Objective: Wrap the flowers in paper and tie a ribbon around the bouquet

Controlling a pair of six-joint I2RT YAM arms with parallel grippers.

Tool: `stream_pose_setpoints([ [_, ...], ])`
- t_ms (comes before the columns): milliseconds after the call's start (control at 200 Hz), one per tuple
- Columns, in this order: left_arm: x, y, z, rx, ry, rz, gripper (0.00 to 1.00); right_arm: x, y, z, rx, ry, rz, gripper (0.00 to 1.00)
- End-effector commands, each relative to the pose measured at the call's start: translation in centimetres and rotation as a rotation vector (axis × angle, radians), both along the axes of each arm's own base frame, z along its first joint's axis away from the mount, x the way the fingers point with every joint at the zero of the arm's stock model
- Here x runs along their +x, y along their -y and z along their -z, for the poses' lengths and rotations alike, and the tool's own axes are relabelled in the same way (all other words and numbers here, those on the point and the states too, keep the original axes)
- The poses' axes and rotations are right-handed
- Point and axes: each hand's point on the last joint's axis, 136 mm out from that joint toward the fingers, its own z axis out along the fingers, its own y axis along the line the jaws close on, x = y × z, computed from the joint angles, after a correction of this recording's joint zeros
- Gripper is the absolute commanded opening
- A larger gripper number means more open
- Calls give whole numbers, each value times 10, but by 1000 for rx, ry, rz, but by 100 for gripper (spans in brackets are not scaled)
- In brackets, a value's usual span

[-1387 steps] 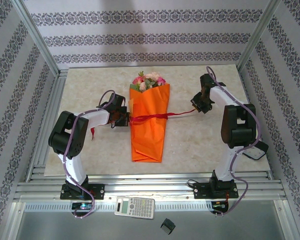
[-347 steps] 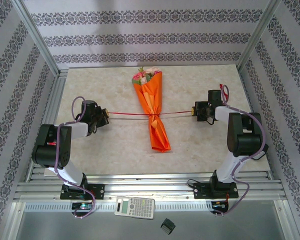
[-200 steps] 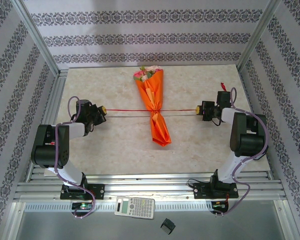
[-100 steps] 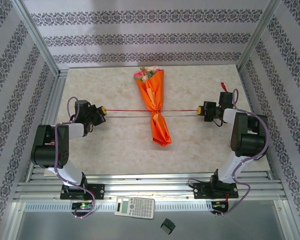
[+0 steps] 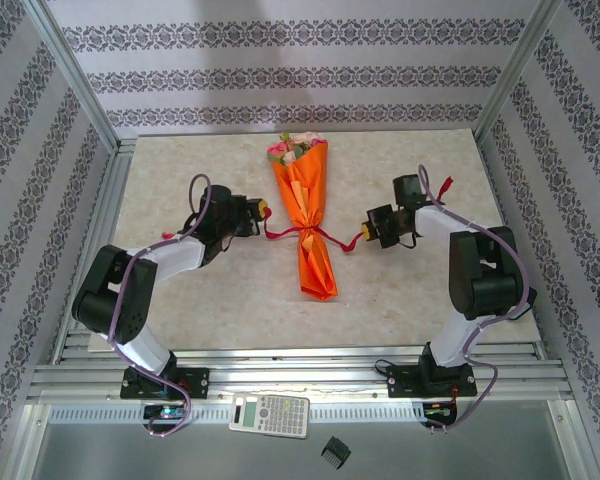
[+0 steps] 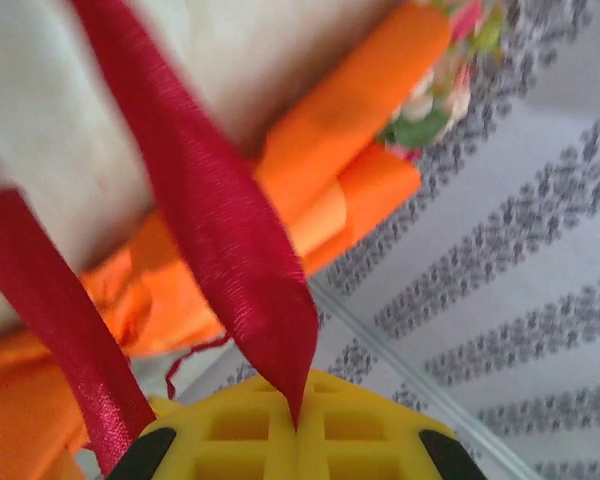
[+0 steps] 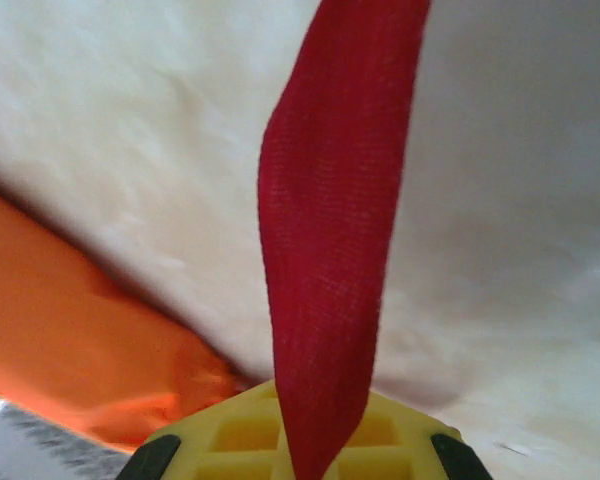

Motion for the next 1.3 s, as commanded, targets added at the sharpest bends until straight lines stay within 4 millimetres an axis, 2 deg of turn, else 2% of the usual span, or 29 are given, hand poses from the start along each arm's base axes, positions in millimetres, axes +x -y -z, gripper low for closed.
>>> stream_pose_setpoints([
  [0, 15, 0, -35, -32, 60, -47, 0, -27, 14, 3, -130, -66, -66, 0],
  [130, 17, 4, -53, -54, 85, -49, 0, -43, 23, 16, -184, -95, -108, 0],
  [290, 11, 11, -56, -96, 80, -52, 0, -51, 13, 28, -140, -116, -177, 0],
  [365, 8, 20, -60, -126, 88, -53, 0, -51, 7, 28, -128, -110, -212, 0],
  [599, -2, 59, -91, -200, 139, -24, 0, -54, -13, 23, -131, -95, -308, 0],
  [789, -6, 64, -106, -225, 153, -28, 0, -63, -13, 26, -155, -109, -350, 16],
  [959, -8, 68, -113, -256, 166, -34, 0, -58, -9, 18, -178, -70, -398, 37],
  [1104, -13, 80, -119, -278, 177, -17, 0, -46, 6, -10, -261, -11, -439, 48],
  [1179, -17, 91, -124, -286, 185, -3, 0, -39, 28, -24, -312, 5, -423, 51],
  [1299, -21, 110, -131, -327, 204, 23, 0, -24, 73, -36, -368, 14, -367, 52],
])
